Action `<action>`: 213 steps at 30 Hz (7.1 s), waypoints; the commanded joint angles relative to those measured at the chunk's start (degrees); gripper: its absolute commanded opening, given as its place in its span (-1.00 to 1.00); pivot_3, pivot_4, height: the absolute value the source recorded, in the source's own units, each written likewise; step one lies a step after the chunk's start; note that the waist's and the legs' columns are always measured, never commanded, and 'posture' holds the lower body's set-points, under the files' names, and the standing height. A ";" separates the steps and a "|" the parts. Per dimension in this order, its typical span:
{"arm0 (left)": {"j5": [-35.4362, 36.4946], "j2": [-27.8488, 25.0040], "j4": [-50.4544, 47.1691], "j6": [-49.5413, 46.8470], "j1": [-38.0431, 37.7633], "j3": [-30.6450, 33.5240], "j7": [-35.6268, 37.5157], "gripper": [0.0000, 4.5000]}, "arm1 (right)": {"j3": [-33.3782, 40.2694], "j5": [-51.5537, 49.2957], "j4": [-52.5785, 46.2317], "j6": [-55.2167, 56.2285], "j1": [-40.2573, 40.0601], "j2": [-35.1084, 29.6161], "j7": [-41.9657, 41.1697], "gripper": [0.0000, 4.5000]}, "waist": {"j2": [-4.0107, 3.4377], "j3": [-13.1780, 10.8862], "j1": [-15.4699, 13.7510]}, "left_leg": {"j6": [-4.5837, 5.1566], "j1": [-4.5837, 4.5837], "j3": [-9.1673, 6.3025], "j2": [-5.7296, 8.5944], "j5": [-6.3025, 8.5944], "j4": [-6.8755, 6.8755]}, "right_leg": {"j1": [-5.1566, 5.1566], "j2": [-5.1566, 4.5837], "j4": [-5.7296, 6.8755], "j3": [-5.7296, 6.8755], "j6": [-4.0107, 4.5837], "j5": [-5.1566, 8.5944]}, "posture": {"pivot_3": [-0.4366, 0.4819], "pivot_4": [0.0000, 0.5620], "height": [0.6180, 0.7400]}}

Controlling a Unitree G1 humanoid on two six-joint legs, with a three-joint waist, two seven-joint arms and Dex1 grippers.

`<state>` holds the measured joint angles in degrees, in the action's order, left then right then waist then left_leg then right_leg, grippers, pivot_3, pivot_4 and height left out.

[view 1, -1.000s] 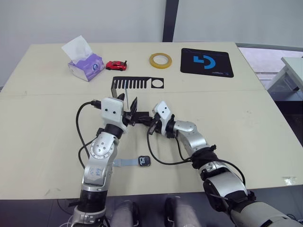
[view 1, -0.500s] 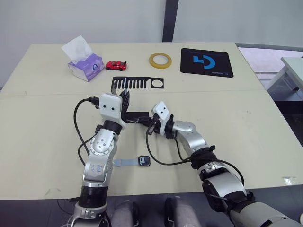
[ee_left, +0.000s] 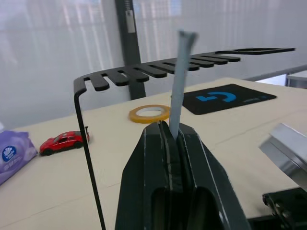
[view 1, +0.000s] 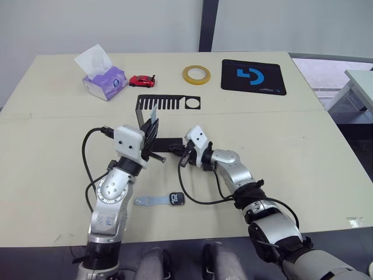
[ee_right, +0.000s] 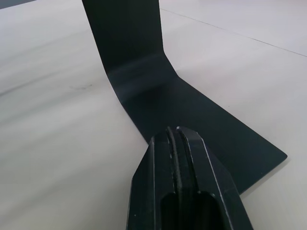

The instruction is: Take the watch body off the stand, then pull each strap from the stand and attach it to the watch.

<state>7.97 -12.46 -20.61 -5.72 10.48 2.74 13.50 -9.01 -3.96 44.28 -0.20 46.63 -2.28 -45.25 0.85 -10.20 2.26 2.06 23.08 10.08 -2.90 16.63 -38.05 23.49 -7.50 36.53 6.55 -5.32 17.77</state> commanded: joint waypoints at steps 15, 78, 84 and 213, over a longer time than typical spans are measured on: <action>45.24 -30.66 -2.24 -21.09 -7.93 20.05 39.53 -0.99 | 6.55 -16.29 -38.70 -13.73 -17.50 -14.21 -15.62 -0.86 | -0.11 -0.07 0.54 | -0.03 0.10 -0.11 0.04 0.02 0.06 | 0.03 -0.03 -0.11 0.03 0.00 0.00 | -0.05 -0.47 1.00; 44.89 -11.84 0.61 -35.69 10.38 -3.42 39.53 -1.00 | 9.49 -68.56 -76.95 -44.23 -29.84 -16.90 15.95 -0.06 | -0.08 -0.06 -0.82 | 0.09 0.10 -0.14 0.15 -0.05 0.12 | -0.01 0.02 -0.50 0.00 -0.02 -0.01 | -0.05 -0.47 1.00; 45.03 -11.89 0.08 -35.72 9.89 -3.34 39.20 -1.00 | 9.49 -69.04 -76.81 -44.02 -29.73 -16.67 15.77 -0.06 | -0.08 -0.06 -0.81 | 0.09 0.10 -0.14 0.14 -0.05 0.11 | -0.01 0.02 -0.50 0.00 -0.02 -0.01 | -0.05 -0.47 1.00; 0.15 -19.77 16.27 -2.27 0.43 -16.85 42.64 -0.15 | 23.18 -33.15 -81.53 -12.86 -58.23 -36.24 -8.48 -1.00 | -0.09 0.01 -2.27 | 0.26 -0.03 -0.13 0.13 0.16 -0.06 | -0.15 -0.08 -0.46 0.03 -0.05 -0.03 | -0.05 -0.47 1.00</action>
<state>8.78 -31.71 -5.86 -7.48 11.89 -13.57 55.94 13.92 -36.51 -35.91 -13.90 -11.92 -38.59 -53.91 0.76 -10.20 -0.01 2.33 23.05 9.95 -2.78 16.79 -38.11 23.34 -7.58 36.07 6.58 -5.37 17.74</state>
